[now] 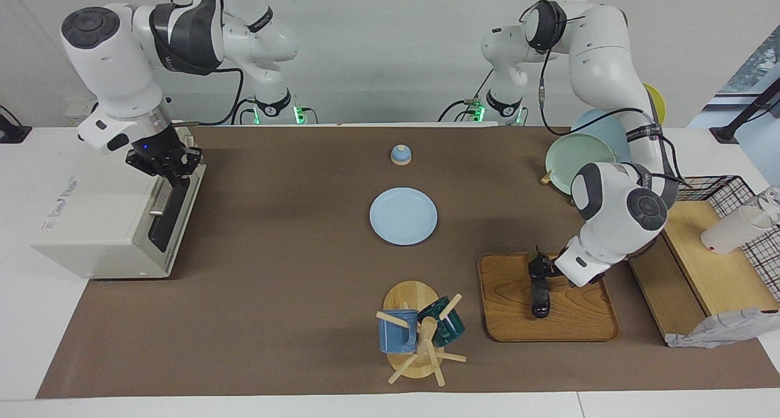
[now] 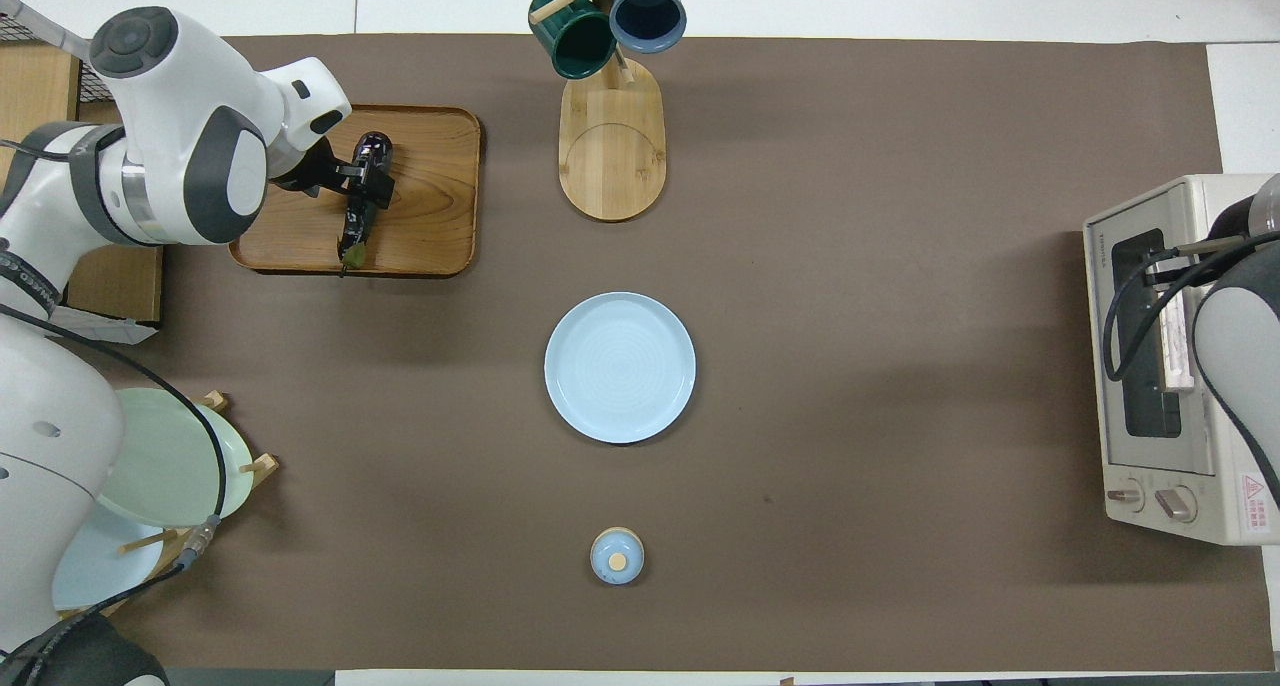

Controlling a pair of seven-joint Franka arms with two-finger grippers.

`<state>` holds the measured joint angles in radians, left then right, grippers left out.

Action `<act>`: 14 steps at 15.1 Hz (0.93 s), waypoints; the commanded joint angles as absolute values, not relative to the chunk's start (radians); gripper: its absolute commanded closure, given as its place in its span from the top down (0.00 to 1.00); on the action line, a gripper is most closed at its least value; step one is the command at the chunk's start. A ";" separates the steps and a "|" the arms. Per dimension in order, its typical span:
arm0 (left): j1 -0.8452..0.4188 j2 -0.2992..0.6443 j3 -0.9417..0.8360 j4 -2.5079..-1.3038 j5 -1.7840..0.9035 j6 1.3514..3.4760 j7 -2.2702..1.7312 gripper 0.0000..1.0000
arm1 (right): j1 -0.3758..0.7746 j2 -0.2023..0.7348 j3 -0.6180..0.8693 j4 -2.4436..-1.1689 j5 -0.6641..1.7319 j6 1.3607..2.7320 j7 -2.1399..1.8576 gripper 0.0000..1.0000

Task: Put eggplant into oven
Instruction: 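Reach the left gripper down to the eggplant on the wooden tray, then grasp the eggplant with the left gripper while the right gripper reaches the oven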

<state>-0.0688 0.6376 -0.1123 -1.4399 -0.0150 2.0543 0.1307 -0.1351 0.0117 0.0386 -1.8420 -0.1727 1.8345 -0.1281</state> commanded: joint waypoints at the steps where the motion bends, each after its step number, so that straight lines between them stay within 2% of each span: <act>1: -0.084 0.607 -0.104 -1.494 0.006 2.095 0.146 1.00 | -0.152 -0.021 0.051 -1.927 -0.271 1.876 -0.132 0.00; 2: -0.084 0.607 -0.104 -1.494 0.005 2.095 0.147 0.98 | -0.150 -0.021 0.051 -1.931 -0.287 1.882 -0.130 0.00; 3: -0.083 0.607 -0.104 -1.494 0.005 2.095 0.147 0.91 | -0.153 -0.020 0.051 -1.933 -0.288 1.887 -0.130 0.00; 6: -0.081 0.607 -0.104 -1.493 0.005 2.097 0.147 0.62 | -0.156 -0.021 0.049 -1.966 -0.287 1.911 -0.130 0.00; 8: -0.080 0.607 -0.104 -1.493 0.005 2.100 0.147 0.46 | -0.160 -0.021 0.049 -1.971 -0.287 1.913 -0.130 0.00; 9: -0.078 0.607 -0.104 -1.491 0.006 2.099 0.147 0.35 | -0.160 -0.020 0.049 -1.973 -0.287 1.913 -0.130 0.00; 11: -0.074 0.607 -0.104 -1.485 0.005 2.088 0.146 0.00 | -0.158 -0.020 0.049 -1.983 -0.290 1.913 -0.132 0.00; 14: -0.083 0.607 -0.106 -1.467 -0.009 2.066 0.135 0.00 | -0.160 -0.020 0.049 -1.991 -0.305 1.916 -0.133 0.00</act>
